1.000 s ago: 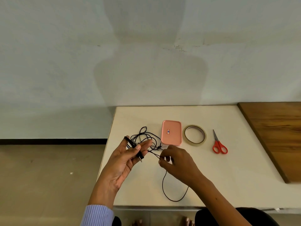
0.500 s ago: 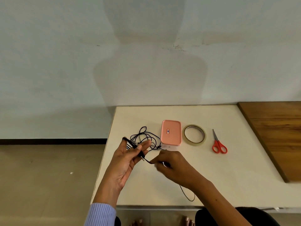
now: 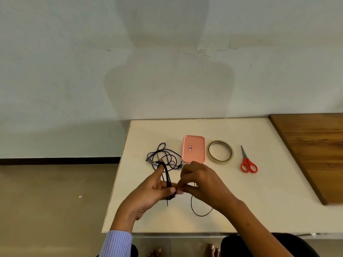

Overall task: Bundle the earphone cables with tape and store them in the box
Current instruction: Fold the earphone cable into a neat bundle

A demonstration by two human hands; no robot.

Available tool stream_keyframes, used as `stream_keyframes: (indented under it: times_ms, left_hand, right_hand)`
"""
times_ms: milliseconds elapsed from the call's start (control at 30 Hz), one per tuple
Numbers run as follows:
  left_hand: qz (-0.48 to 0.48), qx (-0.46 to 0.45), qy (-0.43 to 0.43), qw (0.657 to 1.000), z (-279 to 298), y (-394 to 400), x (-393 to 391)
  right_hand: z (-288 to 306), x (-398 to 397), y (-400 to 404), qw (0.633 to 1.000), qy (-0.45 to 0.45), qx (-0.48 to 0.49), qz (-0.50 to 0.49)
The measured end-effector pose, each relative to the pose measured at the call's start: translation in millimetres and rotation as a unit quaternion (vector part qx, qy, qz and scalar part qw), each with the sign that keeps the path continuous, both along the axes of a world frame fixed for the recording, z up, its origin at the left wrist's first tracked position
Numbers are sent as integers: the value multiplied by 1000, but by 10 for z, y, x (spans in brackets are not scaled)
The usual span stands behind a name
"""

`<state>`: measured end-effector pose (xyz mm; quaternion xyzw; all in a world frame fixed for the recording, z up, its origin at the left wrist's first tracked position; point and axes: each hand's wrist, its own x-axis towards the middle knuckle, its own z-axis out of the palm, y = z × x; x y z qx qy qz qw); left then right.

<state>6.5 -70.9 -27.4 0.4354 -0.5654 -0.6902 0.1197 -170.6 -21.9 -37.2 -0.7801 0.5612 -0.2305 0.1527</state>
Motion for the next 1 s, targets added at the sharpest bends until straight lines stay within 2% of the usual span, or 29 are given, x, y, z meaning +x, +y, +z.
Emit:
stream_keyframes:
  times_ms: [200, 333, 567, 700, 900, 1000]
  left_hand:
    - [-66, 44, 8, 997, 86, 57, 11]
    - [-91, 52, 12, 994, 101, 47, 46]
    - [-173, 84, 36, 981, 221, 80, 55]
    - [-222, 116, 63, 966, 249, 126, 28]
    - [-224, 122, 98, 962, 252, 87, 53]
    - [-220, 123, 125, 960, 251, 63, 66]
  right_hand:
    - [-8, -60, -42, 1000, 6, -20, 3]
    - [-55, 17, -25, 997, 47, -60, 1]
    - [-41, -44, -92, 981, 73, -159, -85]
    - [6, -59, -112, 972, 30, -186, -140]
    - [-47, -79, -104, 975, -18, -160, -156]
    - [-52, -87, -98, 974, -82, -130, -166]
